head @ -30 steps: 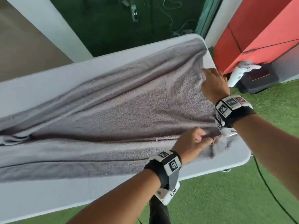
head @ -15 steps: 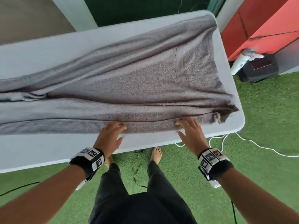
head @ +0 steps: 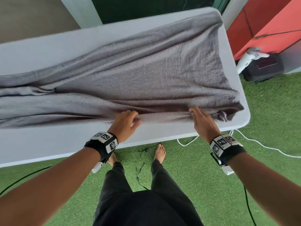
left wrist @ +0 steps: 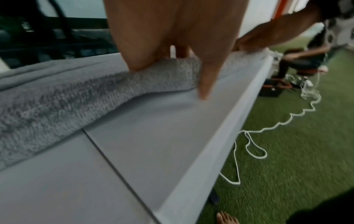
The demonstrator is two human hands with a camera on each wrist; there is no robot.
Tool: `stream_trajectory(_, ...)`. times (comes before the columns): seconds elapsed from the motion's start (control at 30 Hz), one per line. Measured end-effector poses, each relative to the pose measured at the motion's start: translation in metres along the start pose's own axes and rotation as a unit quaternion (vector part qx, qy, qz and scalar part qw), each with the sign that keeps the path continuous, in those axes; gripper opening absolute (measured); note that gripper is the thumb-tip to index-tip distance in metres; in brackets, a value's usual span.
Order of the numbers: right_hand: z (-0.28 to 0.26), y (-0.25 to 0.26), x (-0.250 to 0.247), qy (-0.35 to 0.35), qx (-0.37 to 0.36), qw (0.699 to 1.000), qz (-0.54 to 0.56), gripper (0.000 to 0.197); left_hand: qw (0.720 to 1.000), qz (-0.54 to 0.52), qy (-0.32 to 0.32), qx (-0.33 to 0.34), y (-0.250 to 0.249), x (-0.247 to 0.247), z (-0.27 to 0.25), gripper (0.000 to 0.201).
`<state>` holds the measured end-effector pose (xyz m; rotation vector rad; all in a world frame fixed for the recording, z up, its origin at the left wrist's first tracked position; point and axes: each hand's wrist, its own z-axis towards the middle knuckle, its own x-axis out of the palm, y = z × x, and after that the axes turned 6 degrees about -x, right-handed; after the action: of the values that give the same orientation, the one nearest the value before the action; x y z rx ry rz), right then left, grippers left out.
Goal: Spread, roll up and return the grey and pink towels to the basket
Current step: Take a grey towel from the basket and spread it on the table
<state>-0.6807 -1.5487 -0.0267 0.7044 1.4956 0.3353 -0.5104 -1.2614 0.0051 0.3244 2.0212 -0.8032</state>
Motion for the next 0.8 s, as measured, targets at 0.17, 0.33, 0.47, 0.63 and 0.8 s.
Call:
stream_trajectory(0.17, -0.016, -0.008, -0.004, 0.107, -0.018, 0.994, -0.024, 0.057, 0.996, 0.067, 0.066, 0.003, 0.007, 0.004, -0.011, 0.021)
stream_trajectory(0.33, -0.033, -0.006, -0.004, 0.093, -0.037, 0.988, -0.116, 0.05, 0.998, 0.042, 0.015, 0.037, -0.002, 0.0, -0.022, 0.034)
stream_trajectory(0.47, -0.042, 0.01, 0.013, 0.106, -0.055, 0.985, -0.127, 0.063, 1.0, 0.017, -0.005, 0.024, -0.018, 0.002, -0.036, 0.014)
stream_trajectory(0.63, -0.044, 0.033, 0.033, 0.088, -0.062, 0.985, -0.133, 0.026, 1.0, -0.007, 0.013, 0.015, -0.029, 0.012, -0.049, 0.014)
stream_trajectory(0.8, -0.05, 0.023, 0.019, 0.106, -0.027, 0.989, -0.096, 0.006, 0.994, 0.052, 0.098, 0.018, -0.02, 0.012, -0.063, 0.019)
